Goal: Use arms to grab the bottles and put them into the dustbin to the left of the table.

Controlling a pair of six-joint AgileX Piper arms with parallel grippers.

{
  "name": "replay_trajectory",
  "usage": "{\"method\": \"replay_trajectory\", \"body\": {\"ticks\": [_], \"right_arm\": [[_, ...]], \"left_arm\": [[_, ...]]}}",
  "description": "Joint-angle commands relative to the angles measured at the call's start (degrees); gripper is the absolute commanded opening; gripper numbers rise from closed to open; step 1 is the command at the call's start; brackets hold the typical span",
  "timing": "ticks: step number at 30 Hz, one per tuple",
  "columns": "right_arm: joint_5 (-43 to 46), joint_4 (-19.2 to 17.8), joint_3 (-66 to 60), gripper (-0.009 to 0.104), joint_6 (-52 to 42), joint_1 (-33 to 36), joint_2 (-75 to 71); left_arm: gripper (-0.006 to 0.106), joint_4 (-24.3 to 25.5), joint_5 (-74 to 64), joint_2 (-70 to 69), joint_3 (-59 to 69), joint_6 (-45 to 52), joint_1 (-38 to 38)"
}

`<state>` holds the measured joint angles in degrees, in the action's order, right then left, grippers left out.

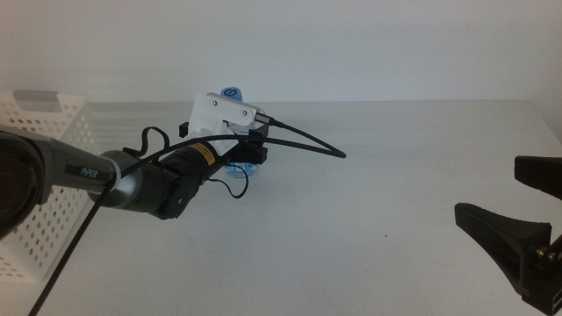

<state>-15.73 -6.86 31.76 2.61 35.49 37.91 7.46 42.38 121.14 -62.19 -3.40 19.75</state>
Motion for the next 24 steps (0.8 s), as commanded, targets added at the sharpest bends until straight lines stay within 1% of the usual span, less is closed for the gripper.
{"method": "replay_trajectory", "body": {"ticks": [1,2,4,7,9,14,24], "right_arm": [[3.8,-0.3,1.4,0.075,-0.5,-0.3,-0.1],[3.8,-0.3,1.4,0.075,-0.5,-0.3,-0.1],[3.8,-0.3,1.4,0.075,-0.5,-0.3,-0.1],[3.8,-0.3,1.4,0.075,-0.5,-0.3,-0.1],[3.8,-0.3,1.4,0.075,-0.5,-0.3,-0.1],[3.8,-0.3,1.4,0.075,-0.5,-0.3,-0.1],[3.8,-0.3,1.4,0.075,-0.5,-0.3,-0.1]], "left_arm": [[0.064,-0.1,4.6,-3.2,-1.7,-0.8,0.1],[0.057,-0.2,4.3,-3.2,-1.7,-1.6,0.1],[0.037,-1.1,3.3,-3.2,-1.7,-2.5,0.1],[0.010,-3.9,0.0,-3.6,-1.7,-2.6,0.1],[-0.005,-4.3,-2.7,-4.6,-1.7,-2.6,0.1],[-0.005,-4.2,-13.4,-10.0,-1.7,-2.5,0.4],[-0.005,-4.3,-46.3,-28.3,-1.7,-2.6,0.8]]}}
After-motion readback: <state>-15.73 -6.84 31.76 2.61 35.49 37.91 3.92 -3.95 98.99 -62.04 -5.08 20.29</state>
